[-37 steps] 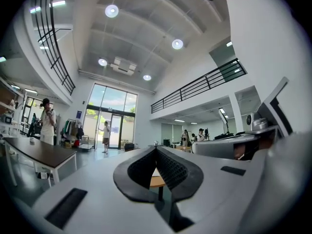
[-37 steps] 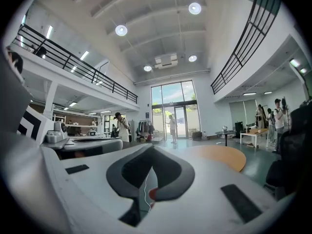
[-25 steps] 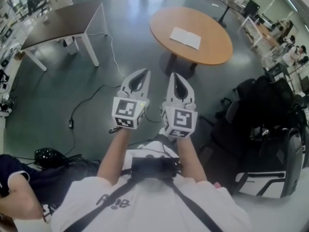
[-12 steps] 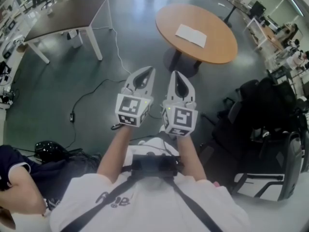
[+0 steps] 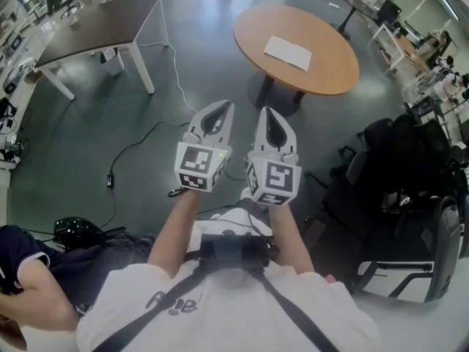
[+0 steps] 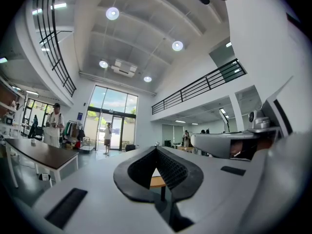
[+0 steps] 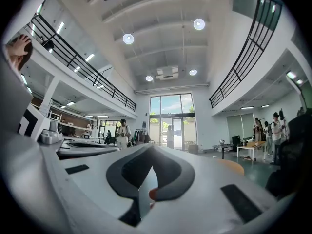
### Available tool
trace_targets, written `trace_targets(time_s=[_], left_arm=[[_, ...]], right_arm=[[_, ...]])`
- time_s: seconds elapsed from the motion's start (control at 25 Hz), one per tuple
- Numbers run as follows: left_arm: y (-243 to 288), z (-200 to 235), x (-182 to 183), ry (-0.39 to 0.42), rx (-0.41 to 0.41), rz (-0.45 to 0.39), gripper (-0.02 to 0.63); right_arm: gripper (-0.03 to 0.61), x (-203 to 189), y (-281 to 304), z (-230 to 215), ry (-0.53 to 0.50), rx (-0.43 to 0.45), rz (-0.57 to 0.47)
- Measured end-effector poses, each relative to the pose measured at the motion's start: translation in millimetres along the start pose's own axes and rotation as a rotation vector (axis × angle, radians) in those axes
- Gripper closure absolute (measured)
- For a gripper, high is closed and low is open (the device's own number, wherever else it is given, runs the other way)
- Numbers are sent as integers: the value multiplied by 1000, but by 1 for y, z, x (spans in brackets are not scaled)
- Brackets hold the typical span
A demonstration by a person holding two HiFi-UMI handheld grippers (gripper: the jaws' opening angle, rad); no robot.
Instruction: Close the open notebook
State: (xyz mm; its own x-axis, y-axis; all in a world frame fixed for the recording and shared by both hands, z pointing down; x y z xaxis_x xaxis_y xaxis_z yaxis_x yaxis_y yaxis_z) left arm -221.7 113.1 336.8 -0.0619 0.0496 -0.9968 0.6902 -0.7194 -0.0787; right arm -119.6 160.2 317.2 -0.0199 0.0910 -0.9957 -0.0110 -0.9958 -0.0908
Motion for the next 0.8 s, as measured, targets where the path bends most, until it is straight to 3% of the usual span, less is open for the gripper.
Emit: trace_targets(time_s=[0.2, 0.44, 0.8], left_arm=[[11, 0, -8, 36, 34, 48, 603], [20, 11, -3, -9, 47, 16, 602], [42, 14, 2, -6, 49, 8, 602]], right_arm=[[560, -3, 7, -8, 7, 7, 3], [560, -2, 21, -11, 18, 30, 9], [560, 2, 47, -24, 47, 61, 3]])
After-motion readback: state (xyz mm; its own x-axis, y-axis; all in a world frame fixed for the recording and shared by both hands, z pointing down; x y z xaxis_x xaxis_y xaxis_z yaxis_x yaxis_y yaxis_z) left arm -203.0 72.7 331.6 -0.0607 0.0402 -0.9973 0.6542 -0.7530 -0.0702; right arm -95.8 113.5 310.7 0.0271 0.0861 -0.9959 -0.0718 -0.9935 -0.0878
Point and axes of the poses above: the fingertips, and each gripper's own axes: y forward along the fingers, z to its left, x out of its top, the point moved 4 cm from there along -y, backward along the fingers, and after that the axes turned 3 degrees about -x, right-handed, at the moved point
